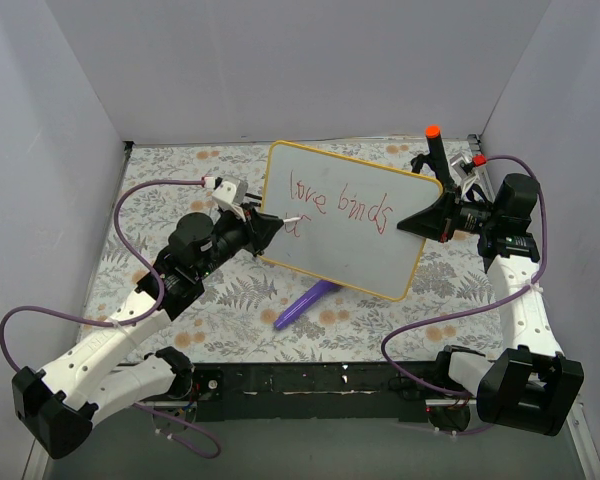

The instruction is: Write a sentence on the whiteboard

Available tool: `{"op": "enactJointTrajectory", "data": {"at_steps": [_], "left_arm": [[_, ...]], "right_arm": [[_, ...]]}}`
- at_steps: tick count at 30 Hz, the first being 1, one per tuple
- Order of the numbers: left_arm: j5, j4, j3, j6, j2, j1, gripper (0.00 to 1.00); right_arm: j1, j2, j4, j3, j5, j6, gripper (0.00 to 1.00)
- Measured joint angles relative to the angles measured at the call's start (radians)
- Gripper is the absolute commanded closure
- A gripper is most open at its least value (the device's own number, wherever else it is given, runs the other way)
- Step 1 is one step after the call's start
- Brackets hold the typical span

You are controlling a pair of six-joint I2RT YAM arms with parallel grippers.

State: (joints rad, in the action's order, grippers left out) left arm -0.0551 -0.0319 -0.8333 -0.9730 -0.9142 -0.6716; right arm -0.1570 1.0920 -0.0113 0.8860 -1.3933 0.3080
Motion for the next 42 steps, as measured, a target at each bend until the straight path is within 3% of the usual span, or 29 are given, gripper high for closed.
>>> {"op": "enactJointTrajectory", "data": {"at_steps": [21, 33, 42], "left_arm": [[-0.095, -0.052, 0.0, -0.003, -0.021, 0.0, 1.0], [-0.067, -0.14, 0.0, 0.001, -0.018, 0.0, 1.0], [-0.074, -0.097, 0.0, -0.011, 0.036, 0.0, 1.0]], "right_arm": [[0.0, 0.0, 0.0, 0.0, 0.003, 0.0, 0.99], [-0.001, 0.0, -0.015, 0.0, 0.011, -0.001, 0.99], [-0.001, 0.0, -0.015, -0.001, -0.004, 0.003, 0.99]]}}
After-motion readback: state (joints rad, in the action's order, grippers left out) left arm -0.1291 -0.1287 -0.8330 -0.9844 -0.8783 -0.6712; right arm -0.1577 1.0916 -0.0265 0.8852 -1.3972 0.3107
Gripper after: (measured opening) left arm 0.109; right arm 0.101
